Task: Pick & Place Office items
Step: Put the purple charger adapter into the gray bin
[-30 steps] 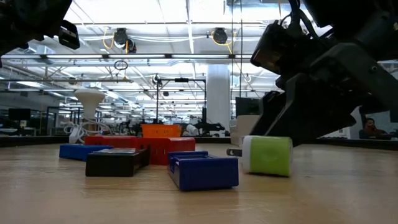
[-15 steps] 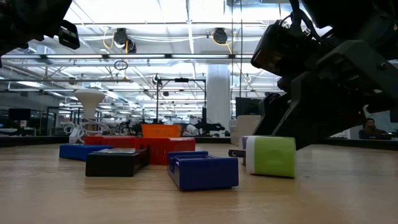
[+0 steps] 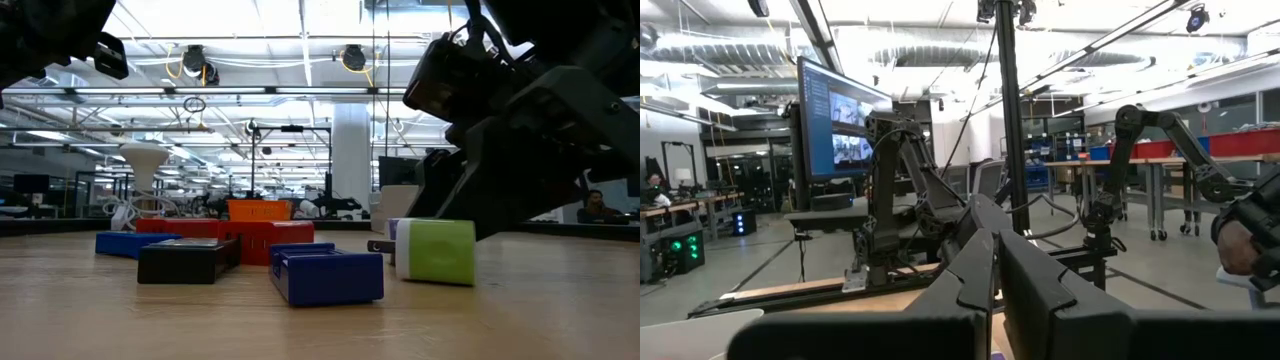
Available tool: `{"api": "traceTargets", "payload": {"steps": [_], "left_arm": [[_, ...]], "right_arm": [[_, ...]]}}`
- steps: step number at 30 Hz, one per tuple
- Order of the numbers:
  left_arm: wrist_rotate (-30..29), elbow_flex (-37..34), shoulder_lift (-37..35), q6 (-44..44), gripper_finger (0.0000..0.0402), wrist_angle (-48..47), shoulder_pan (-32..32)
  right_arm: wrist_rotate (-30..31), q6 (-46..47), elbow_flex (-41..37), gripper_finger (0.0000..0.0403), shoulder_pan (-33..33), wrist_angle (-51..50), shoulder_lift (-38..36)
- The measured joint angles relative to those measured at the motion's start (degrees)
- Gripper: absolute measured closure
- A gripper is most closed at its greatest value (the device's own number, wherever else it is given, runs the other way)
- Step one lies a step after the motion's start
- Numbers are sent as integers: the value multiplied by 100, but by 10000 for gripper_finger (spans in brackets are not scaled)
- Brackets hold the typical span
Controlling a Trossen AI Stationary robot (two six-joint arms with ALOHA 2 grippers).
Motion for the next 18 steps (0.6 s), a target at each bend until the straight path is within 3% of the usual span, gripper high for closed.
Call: {"api": "traceTargets", "payload": {"steps": [18], "left_arm": [[0,0,0,0,378,0,1]], "right_arm": [[260,-90,0,103,-2,-35,0]]}}
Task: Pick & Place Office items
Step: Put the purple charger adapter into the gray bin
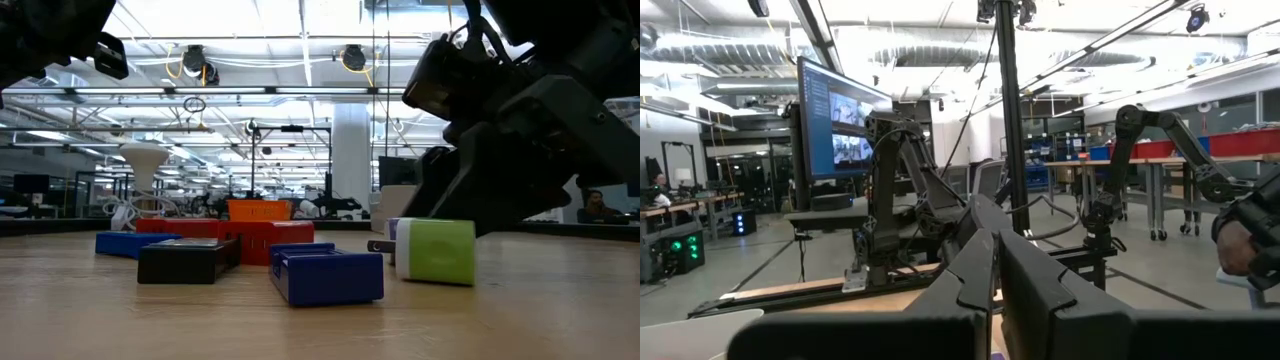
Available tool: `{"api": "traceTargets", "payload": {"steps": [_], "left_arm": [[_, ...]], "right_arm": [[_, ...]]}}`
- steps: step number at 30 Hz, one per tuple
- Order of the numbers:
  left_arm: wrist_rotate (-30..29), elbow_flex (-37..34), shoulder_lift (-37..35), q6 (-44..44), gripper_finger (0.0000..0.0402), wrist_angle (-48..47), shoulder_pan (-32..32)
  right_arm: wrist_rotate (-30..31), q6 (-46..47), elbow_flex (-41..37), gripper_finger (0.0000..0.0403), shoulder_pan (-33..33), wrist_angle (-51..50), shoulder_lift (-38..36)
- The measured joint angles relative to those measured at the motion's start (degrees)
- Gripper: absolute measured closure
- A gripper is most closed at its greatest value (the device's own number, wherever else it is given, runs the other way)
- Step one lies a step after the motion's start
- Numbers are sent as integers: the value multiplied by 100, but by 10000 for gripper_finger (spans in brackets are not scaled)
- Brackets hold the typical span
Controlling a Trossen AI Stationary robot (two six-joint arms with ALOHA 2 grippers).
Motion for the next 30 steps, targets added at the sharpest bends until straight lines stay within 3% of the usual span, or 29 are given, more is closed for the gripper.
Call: {"api": "traceTargets", "payload": {"steps": [30], "left_arm": [[0,0,0,0,378,0,0]], "right_arm": [[0,-22,0,103,0,-246,-2]]}}
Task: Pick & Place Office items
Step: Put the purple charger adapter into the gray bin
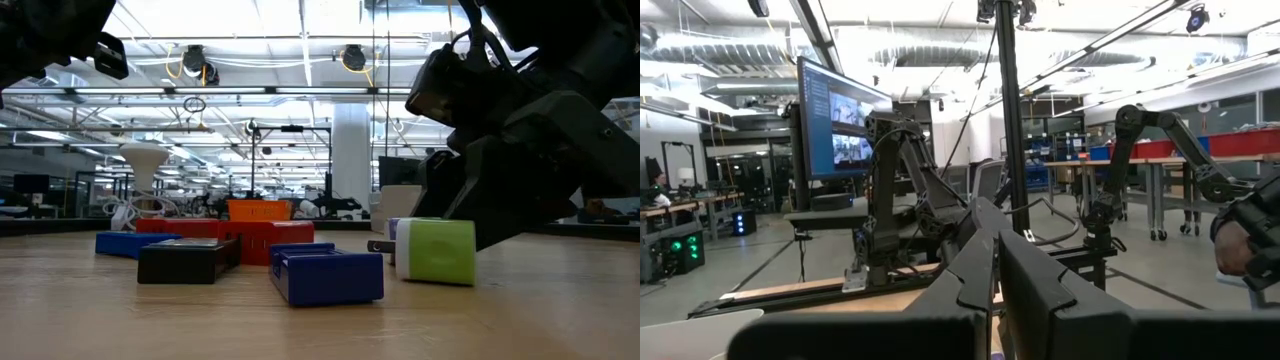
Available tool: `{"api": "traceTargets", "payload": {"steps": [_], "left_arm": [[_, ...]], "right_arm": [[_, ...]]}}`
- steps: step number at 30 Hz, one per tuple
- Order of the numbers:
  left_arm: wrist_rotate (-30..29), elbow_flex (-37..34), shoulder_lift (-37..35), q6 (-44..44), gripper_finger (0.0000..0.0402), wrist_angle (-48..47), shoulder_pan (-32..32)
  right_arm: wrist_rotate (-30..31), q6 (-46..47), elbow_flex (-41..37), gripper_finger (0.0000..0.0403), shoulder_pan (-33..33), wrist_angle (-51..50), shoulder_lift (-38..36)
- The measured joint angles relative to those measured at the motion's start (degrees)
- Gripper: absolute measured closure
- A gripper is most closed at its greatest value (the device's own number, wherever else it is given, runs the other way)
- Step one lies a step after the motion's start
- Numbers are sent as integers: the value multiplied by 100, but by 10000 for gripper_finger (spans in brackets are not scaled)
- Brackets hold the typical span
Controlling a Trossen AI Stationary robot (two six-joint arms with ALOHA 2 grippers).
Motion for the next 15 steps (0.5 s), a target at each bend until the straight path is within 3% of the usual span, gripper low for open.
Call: {"api": "traceTargets", "payload": {"steps": [7,15], "left_arm": [[0,0,0,0,378,0,0],[0,0,-1,0,378,0,-2]], "right_arm": [[0,-2,0,109,0,23,0],[4,-2,0,141,2,32,0]]}}
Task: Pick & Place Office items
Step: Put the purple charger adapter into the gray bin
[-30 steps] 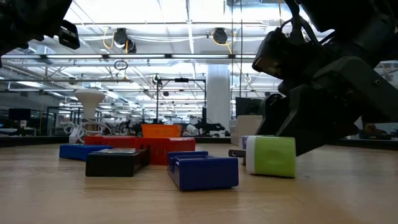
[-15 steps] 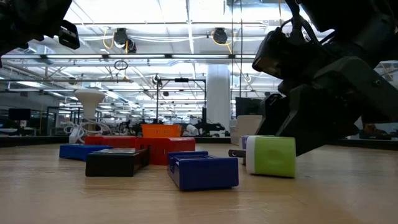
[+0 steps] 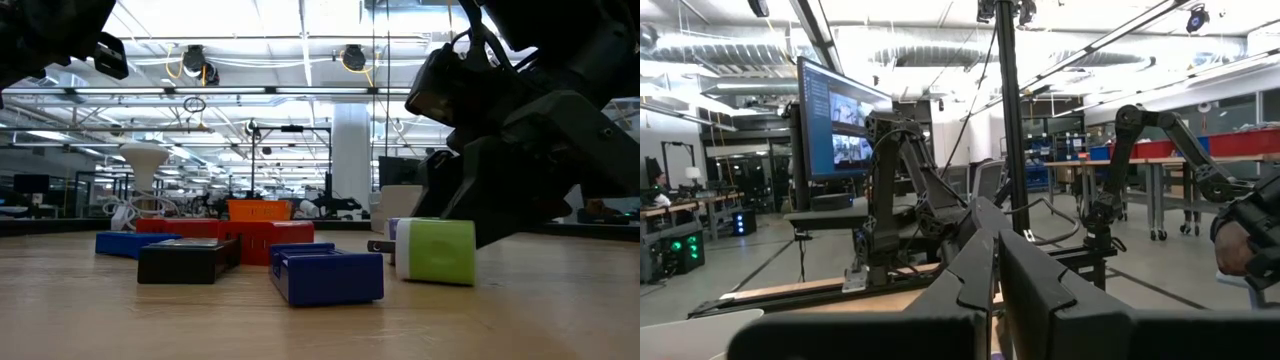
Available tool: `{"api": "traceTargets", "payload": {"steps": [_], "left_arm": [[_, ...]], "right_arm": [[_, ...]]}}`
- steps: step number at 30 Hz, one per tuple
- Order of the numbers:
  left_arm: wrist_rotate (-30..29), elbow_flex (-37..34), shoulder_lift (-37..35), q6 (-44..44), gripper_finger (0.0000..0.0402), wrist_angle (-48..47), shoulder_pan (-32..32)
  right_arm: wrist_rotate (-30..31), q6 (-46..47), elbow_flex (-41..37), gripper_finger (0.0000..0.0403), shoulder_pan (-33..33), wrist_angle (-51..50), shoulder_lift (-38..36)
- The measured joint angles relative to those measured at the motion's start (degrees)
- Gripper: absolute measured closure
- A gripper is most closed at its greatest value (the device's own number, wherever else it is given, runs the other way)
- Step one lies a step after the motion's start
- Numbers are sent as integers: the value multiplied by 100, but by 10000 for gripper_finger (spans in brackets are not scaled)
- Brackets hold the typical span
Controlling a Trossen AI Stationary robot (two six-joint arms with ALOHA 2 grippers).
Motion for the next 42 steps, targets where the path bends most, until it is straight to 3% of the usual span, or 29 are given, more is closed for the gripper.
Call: {"api": "traceTargets", "payload": {"steps": [32,42], "left_arm": [[0,0,-1,0,378,0,1],[0,0,-2,0,378,2,1]], "right_arm": [[-7,-456,0,253,-2,111,0],[-3,-486,-4,248,-74,484,-300]]}}
